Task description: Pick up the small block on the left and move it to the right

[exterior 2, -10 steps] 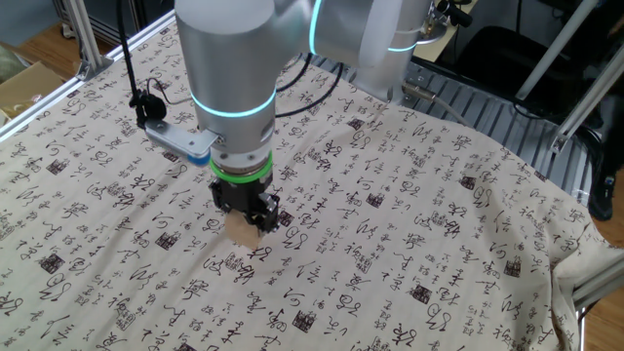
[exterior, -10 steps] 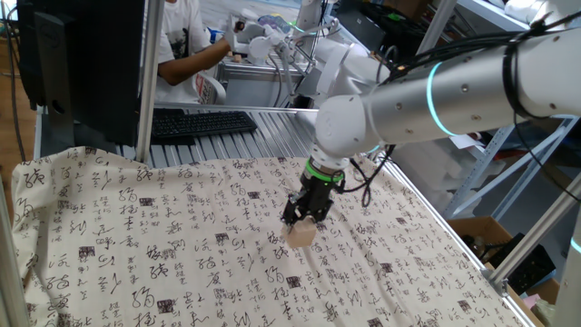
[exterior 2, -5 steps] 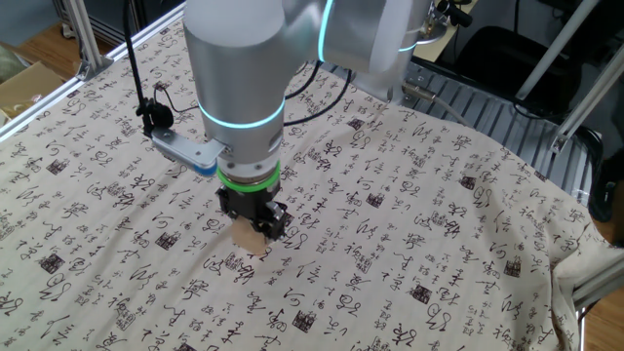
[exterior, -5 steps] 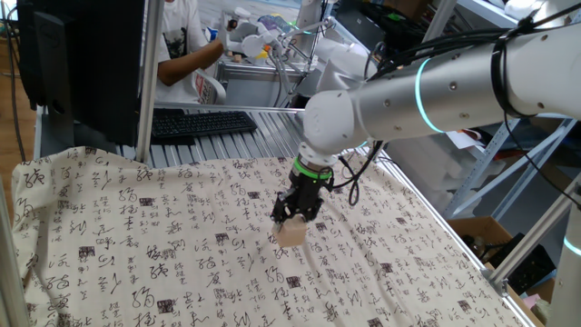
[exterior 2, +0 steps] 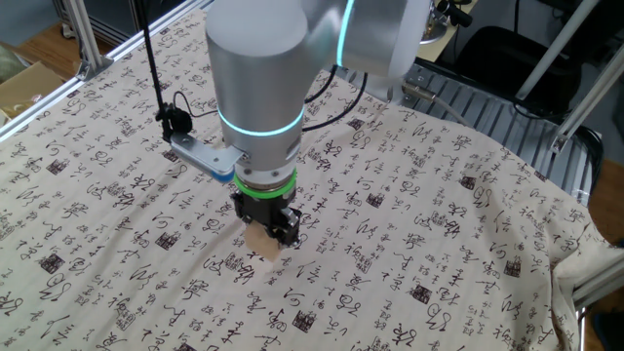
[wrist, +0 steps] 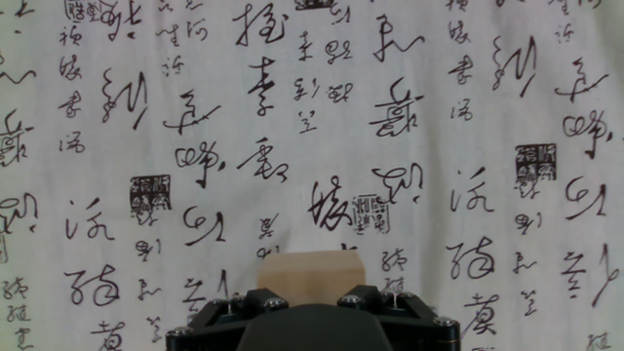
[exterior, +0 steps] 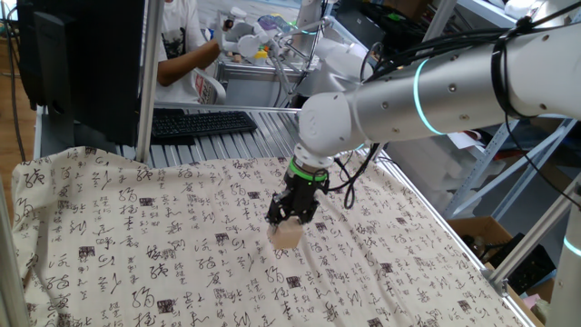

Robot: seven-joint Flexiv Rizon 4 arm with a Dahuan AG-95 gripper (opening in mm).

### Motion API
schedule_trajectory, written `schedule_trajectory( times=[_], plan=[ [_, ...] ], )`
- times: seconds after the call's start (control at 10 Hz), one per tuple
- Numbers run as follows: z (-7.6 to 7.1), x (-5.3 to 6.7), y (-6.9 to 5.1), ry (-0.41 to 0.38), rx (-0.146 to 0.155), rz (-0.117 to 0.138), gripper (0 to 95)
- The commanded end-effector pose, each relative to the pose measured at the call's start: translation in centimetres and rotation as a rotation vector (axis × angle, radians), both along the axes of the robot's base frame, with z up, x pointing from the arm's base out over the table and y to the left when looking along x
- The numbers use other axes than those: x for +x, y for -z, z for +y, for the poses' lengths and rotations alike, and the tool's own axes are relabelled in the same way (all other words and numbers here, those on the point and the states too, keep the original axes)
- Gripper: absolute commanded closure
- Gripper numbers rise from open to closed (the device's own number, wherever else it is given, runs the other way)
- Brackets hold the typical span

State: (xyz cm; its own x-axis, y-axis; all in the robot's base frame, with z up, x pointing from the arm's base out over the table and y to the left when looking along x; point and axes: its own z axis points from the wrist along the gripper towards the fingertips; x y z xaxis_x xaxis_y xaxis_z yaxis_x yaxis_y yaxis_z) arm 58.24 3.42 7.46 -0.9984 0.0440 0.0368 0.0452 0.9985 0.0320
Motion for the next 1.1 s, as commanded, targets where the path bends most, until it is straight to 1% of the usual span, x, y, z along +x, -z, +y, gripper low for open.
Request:
schedule_trajectory(
  times=[0.1,0.3,1.1],
  plan=[
    [0.4,-0.1,0.1,0.008,0.003,0.0,95.0],
    [1.1,-0.3,0.2,0.024,0.009,0.0,95.0],
    [2.7,-0.6,1.1,0.064,0.024,0.0,95.0]
  ],
)
